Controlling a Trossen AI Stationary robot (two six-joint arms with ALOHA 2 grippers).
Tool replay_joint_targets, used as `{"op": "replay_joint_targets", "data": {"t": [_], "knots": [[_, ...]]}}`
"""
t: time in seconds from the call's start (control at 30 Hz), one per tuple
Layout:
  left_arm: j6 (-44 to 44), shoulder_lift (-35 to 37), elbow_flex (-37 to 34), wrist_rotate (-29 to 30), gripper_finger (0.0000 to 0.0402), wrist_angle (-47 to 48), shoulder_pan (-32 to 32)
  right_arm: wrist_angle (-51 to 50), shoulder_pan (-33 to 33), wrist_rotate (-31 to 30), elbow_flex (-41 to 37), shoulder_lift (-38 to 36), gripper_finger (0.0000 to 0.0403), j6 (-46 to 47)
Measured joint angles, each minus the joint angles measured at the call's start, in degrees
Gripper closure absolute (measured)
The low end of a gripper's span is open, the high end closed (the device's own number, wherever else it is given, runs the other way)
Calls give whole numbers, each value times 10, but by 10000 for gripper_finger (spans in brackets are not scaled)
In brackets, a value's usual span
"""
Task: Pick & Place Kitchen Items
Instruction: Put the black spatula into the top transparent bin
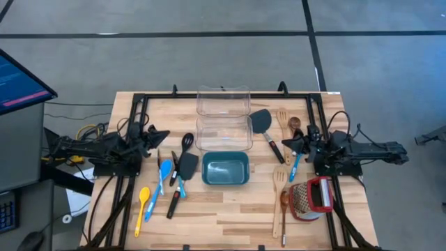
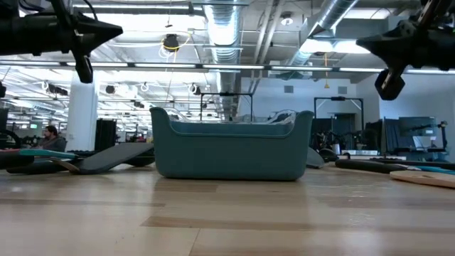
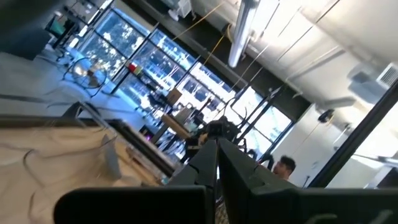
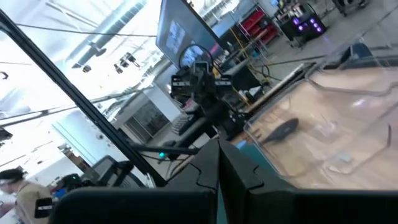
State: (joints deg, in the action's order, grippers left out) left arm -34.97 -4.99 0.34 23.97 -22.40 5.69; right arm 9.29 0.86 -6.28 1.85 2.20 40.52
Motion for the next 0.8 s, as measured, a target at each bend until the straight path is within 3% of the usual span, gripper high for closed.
{"op": "replay_joint_targets", "data": {"t": [0.37,0.8], "knots": [[47,-19,6,-17,400,-5,0,-3,-1,0,37,5,403,-67],[123,-148,136,-18,400,-13,0,-3,-3,-12,124,68,403,-171]]}}
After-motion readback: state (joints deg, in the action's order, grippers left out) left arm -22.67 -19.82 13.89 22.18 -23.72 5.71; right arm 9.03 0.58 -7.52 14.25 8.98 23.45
